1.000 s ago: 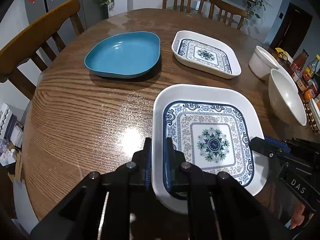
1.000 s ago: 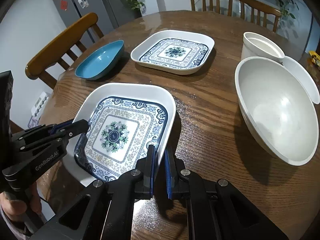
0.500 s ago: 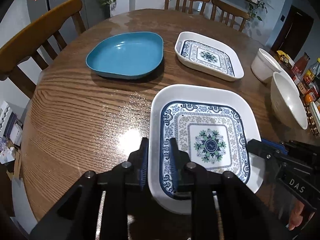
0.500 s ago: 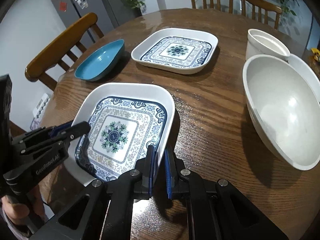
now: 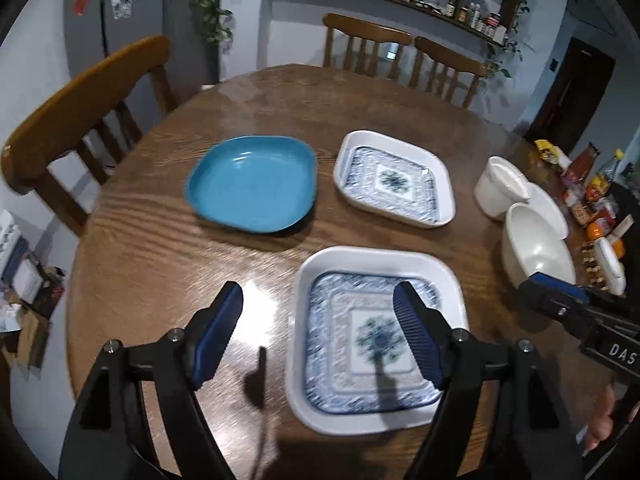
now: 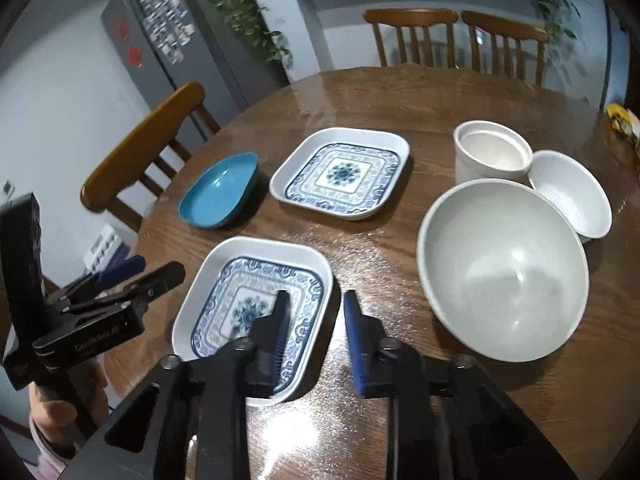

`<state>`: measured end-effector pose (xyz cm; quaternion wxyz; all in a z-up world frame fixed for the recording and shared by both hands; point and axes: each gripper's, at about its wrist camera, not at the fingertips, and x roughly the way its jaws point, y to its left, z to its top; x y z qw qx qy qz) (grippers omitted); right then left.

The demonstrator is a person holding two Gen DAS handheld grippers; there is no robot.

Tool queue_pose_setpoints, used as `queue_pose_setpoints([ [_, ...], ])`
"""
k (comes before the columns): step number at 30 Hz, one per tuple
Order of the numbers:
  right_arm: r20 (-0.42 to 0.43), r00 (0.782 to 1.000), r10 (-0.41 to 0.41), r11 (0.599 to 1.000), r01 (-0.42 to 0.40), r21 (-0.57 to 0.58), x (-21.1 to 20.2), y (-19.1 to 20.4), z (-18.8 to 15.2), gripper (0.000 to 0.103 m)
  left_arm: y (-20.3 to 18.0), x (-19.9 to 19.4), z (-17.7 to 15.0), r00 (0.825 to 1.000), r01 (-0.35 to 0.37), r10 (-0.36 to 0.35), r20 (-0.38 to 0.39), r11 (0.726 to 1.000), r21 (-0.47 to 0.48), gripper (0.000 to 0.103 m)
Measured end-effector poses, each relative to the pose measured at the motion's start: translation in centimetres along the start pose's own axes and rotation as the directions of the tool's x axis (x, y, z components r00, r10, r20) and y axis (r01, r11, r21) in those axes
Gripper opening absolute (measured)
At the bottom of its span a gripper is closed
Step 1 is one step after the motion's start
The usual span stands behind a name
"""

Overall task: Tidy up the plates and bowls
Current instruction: 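Lift the large square plate with both tools and carry it over the smaller square plate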

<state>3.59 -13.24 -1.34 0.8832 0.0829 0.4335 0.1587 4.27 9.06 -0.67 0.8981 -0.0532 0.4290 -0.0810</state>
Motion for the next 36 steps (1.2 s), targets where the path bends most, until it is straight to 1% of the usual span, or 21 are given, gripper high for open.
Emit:
queue_pose_setpoints([
  [2,0.008,1.0,0.0,1.0,0.0,0.017,-0.1,-0.6,0.9,0.032,-0.4,0.6,1.1,0.999,0.038,-0.039,-0.02,0.999,-0.006,0.077],
  [3,0.011,1.0,-0.005,1.0,0.005,0.026,-0.1,-0.8,1.4,0.032,-0.7,1.1,1.9,0.997,0.069,-0.07,-0.036,0.997,-0.017,0.076],
  [4,0.013,1.0,-0.009,0.999,0.009,0.031,-0.1,-1.0,1.9,0.032,-0.9,1.3,2.3,0.996,0.082,-0.083,-0.043,0.996,-0.023,0.076],
  [6,0.0,1.0,-0.008,0.999,0.008,0.049,0.5,-1.4,3.1,0.032,-1.5,2.0,3.8,0.991,0.118,-0.12,-0.061,0.993,-0.03,0.075],
  [8,-0.024,1.0,0.002,0.997,0.0,0.075,1.1,-2.1,4.0,0.032,-2.2,2.9,5.6,0.986,0.142,-0.144,-0.08,0.989,-0.037,0.075],
  [11,-0.061,0.998,0.031,0.993,-0.023,0.119,2.6,-3.0,5.6,0.032,-3.0,4.7,7.7,0.981,0.157,-0.161,-0.11,0.987,-0.042,0.075],
  [13,-0.079,0.996,0.033,0.99,-0.022,0.138,3.5,-3.5,6.6,0.032,-3.3,6.0,8.7,0.981,0.144,-0.149,-0.127,0.988,-0.049,0.075],
  [16,-0.102,0.995,0.015,0.988,0.001,0.151,5.1,-4.1,8.0,0.032,-3.2,8.6,10.3,0.977,0.122,-0.13,-0.168,0.991,-0.058,0.068],
  [18,-0.116,0.993,0.001,0.988,0.017,0.157,5.9,-4.5,8.7,0.032,-3.4,10.4,11.1,0.975,0.11,-0.119,-0.19,0.992,-0.057,0.061],
  [20,-0.126,0.991,-0.033,0.986,0.053,0.161,6.9,-4.9,9.5,0.032,-3.6,11.4,11.7,0.977,0.087,-0.092,-0.19,0.996,-0.036,0.061],
  [22,-0.138,0.99,-0.039,0.983,0.063,0.171,7.8,-5.5,10.1,0.032,-3.9,12.3,12.1,0.978,0.068,-0.069,-0.198,0.998,-0.01,0.059],
  [24,-0.16,0.986,-0.049,0.981,0.077,0.179,8.9,-6.0,10.6,0.032,-4.0,13.4,12.4,0.975,0.06,-0.06,-0.215,0.998,-0.004,0.049],
  [26,-0.176,0.982,-0.068,0.979,0.099,0.177,9.9,-6.1,10.8,0.032,-4.0,14.2,12.7,0.973,0.052,-0.051,-0.223,0.999,-0.001,0.047],
  [29,-0.183,0.978,-0.098,0.976,0.13,0.172,11.0,-6.2,10.9,0.032,-3.9,15.2,13.1,0.974,0.035,-0.031,-0.225,0.999,0.012,0.047],
  [32,-0.202,0.974,-0.106,0.975,0.142,0.173,11.8,-6.4,11.1,0.032,-3.8,15.7,13.3,0.975,0.015,-0.009,-0.224,1.0,0.025,0.046],
  [34,-0.209,0.969,-0.13,0.972,0.167,0.168,12.2,-6.4,11.2,0.032,-3.6,16.0,13.5,0.973,0.012,-0.005,-0.232,1.0,0.025,0.041],
  [36,-0.216,0.968,-0.127,0.97,0.166,0.176,12.5,-6.5,11.2,0.032,-3.4,16.2,13.4,0.971,0.003,0.004,-0.24,1.0,0.029,0.038],
])
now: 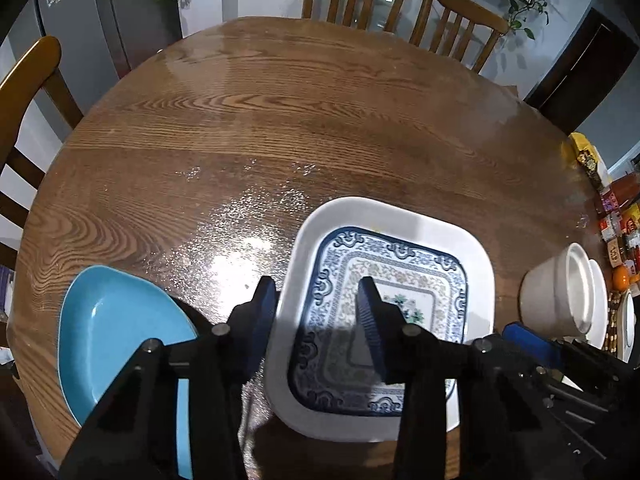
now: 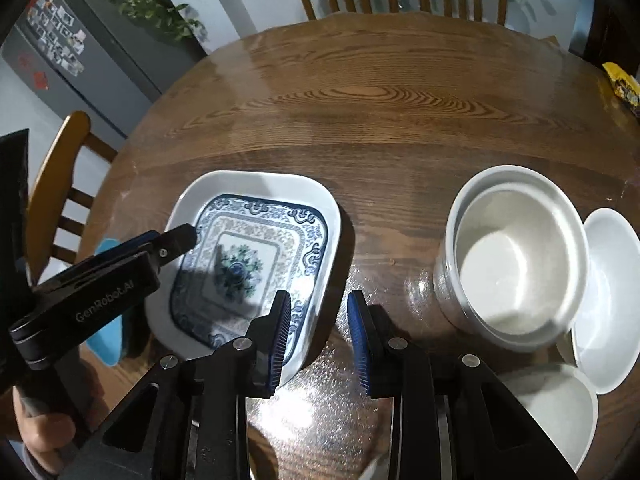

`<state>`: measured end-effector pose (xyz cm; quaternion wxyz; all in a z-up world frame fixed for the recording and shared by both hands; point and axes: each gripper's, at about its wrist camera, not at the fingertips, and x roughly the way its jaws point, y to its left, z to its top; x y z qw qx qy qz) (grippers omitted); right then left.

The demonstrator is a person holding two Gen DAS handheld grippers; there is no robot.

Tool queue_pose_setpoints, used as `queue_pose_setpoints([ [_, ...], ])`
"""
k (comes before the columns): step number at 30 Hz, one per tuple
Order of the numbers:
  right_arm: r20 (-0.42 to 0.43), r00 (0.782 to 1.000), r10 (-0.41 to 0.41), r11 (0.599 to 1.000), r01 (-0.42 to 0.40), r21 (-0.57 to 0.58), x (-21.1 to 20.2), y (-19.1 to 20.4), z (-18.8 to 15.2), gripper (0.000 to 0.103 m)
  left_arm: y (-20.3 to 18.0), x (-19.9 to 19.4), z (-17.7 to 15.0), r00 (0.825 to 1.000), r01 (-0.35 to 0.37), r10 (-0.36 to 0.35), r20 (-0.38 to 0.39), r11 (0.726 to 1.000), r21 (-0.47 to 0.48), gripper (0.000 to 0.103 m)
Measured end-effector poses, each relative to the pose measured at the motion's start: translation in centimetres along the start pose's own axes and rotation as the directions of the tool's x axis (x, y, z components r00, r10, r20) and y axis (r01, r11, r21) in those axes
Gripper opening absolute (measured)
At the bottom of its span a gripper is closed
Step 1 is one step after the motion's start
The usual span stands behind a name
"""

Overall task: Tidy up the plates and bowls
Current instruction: 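Lift the large square plate with both tools and carry it over the smaller square plate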

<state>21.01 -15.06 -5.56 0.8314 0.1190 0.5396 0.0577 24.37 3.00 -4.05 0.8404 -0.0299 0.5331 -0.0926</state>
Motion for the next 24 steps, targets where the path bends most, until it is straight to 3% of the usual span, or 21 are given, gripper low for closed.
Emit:
queue_pose_setpoints([
  [10,-0.057,0.998,-0.018,1.0,0.018,0.005,1.9,0.3,0.7,0.031,0.0,1.2,-0.3,0.997,-0.046,0.048,-0.054,0.999,0.023,0.029],
  [11,-0.06,0.998,-0.009,1.0,0.009,0.004,2.1,0.5,0.7,0.025,0.0,1.1,-0.4,0.997,-0.058,0.06,-0.048,0.998,0.028,0.029],
  [14,-0.038,0.998,-0.051,0.999,0.051,-0.006,2.1,0.6,0.5,0.011,0.5,1.0,-0.5,0.997,-0.067,0.067,-0.044,0.998,0.015,0.023],
  [24,0.074,0.996,-0.04,0.999,0.041,-0.02,-1.1,0.3,-0.2,0.008,0.7,-1.2,-2.4,0.999,-0.049,0.049,0.01,0.999,0.011,0.017],
])
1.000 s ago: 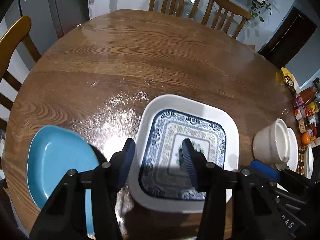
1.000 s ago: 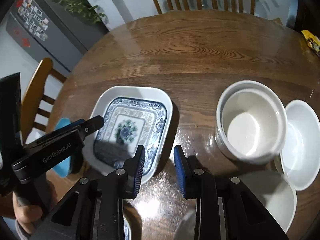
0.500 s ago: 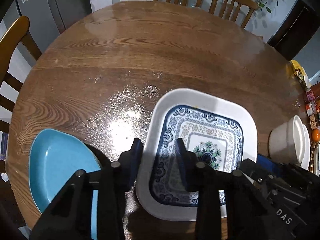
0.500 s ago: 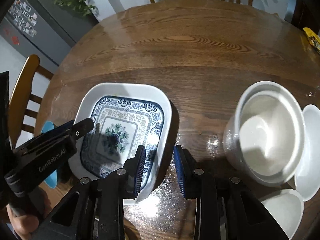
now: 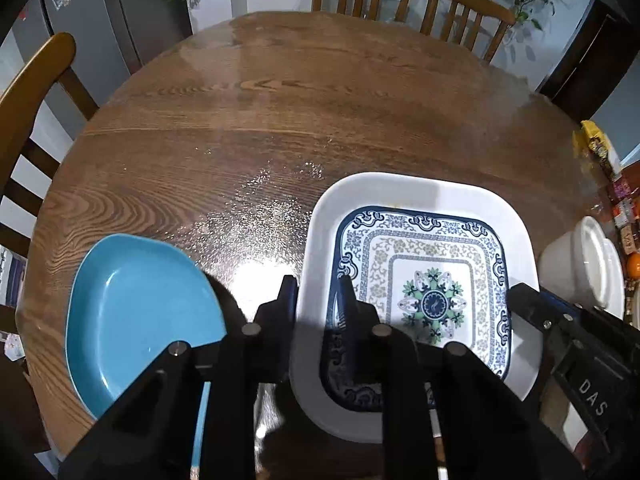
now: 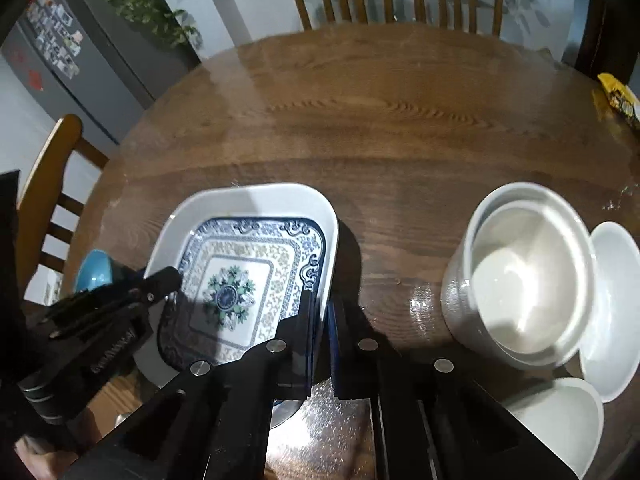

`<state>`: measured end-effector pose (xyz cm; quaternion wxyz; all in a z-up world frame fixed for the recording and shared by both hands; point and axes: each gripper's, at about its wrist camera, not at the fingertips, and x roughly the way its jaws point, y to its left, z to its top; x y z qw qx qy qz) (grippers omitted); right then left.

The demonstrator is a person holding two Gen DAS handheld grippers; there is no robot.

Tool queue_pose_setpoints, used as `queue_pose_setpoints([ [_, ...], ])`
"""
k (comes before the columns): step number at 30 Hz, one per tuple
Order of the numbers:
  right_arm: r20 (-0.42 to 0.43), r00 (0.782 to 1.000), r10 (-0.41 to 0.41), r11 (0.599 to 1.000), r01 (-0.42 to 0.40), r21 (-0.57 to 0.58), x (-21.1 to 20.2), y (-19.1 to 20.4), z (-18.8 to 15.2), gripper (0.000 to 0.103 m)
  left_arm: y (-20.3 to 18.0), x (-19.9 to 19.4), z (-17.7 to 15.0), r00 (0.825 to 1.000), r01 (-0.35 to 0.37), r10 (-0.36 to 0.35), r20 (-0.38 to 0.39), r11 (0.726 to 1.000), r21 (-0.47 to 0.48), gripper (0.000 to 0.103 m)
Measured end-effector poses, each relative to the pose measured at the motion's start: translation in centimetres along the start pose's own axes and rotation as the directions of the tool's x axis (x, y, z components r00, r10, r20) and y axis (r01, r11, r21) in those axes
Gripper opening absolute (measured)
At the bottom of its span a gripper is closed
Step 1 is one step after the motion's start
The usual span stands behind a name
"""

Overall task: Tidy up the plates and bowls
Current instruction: 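Lift the large square plate with both tools and carry it over the smaller square plate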

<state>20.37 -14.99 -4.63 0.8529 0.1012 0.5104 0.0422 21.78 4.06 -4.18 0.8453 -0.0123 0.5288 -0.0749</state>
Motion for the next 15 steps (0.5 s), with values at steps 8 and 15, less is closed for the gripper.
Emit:
queue_pose_setpoints([
  [8,0.049,0.998,0.034,0.999,-0.032,-0.023,-2.6,-0.1,-1.2,0.008,0.6,-4.0,-2.4,0.996,0.028,-0.028,0.079,1.0,0.003,0.017],
  [15,0.081,0.994,0.072,0.997,-0.069,-0.039,-4.2,1.1,-2.2,0.008,0.1,-7.6,-4.5,0.988,-0.001,-0.002,0.155,1.0,0.02,0.017],
])
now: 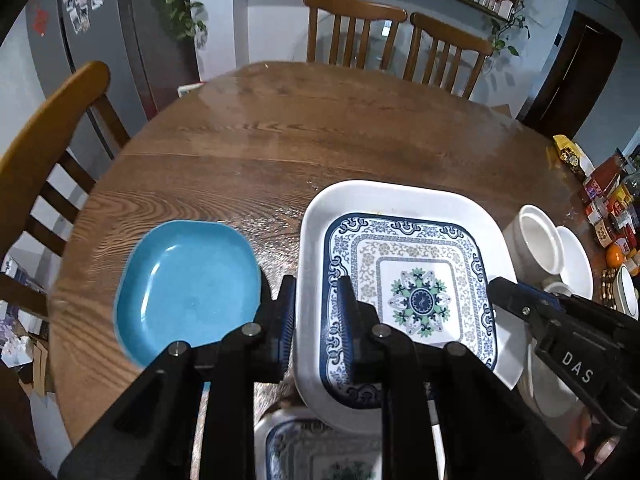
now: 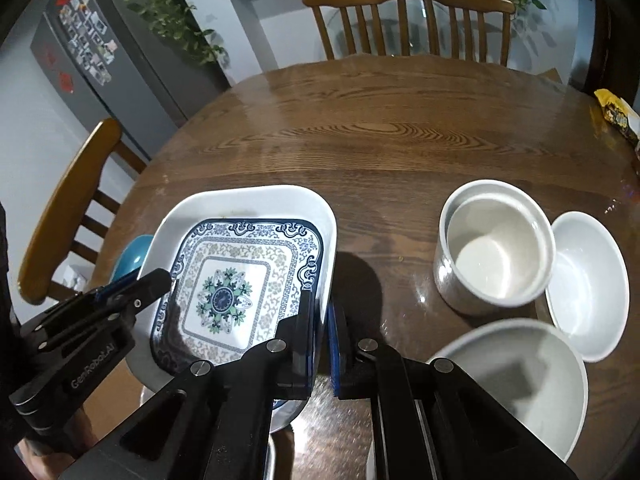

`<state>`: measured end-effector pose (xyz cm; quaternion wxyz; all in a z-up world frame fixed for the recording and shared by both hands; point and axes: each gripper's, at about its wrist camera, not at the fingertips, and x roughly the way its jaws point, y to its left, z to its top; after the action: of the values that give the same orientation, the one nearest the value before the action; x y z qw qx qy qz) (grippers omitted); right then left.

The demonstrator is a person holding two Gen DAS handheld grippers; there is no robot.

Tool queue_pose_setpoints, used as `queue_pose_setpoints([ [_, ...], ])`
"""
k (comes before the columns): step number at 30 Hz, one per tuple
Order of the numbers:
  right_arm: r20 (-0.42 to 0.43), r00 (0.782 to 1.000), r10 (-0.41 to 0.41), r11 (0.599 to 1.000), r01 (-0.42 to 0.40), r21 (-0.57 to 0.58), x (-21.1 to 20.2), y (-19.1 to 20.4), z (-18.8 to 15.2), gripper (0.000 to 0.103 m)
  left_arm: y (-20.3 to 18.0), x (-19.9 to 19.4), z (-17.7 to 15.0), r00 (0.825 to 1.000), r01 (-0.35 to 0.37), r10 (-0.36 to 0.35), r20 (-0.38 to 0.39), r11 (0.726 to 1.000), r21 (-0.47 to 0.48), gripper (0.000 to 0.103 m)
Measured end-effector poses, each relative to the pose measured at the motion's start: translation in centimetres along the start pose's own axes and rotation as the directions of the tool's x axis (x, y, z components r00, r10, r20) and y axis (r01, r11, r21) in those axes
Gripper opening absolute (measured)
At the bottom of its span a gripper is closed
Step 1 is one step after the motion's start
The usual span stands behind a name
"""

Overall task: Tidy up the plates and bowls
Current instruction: 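Lift the large square plate with both tools and carry it over the smaller square plate, then lower the large plate onto the smaller square plate and open both tools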

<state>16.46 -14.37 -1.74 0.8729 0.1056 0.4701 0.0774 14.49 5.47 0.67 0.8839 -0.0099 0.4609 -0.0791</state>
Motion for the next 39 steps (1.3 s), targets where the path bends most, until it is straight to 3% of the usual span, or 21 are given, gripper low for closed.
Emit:
queue_pose_setpoints([
  [21,0.053,0.996,0.067,0.996,-0.064,-0.065,-4.5,2.9,-6.2,0.008,0.5,-5.0,-5.0,0.996,-0.043,0.043,0.076,0.999,0.007,0.017],
  [39,0.012,0.998,0.069,0.995,-0.068,-0.076,-4.3,4.2,-10.6,0.008,2.1,-4.6,-9.2,0.998,-0.043,0.043,0.038,0.999,-0.004,0.017],
])
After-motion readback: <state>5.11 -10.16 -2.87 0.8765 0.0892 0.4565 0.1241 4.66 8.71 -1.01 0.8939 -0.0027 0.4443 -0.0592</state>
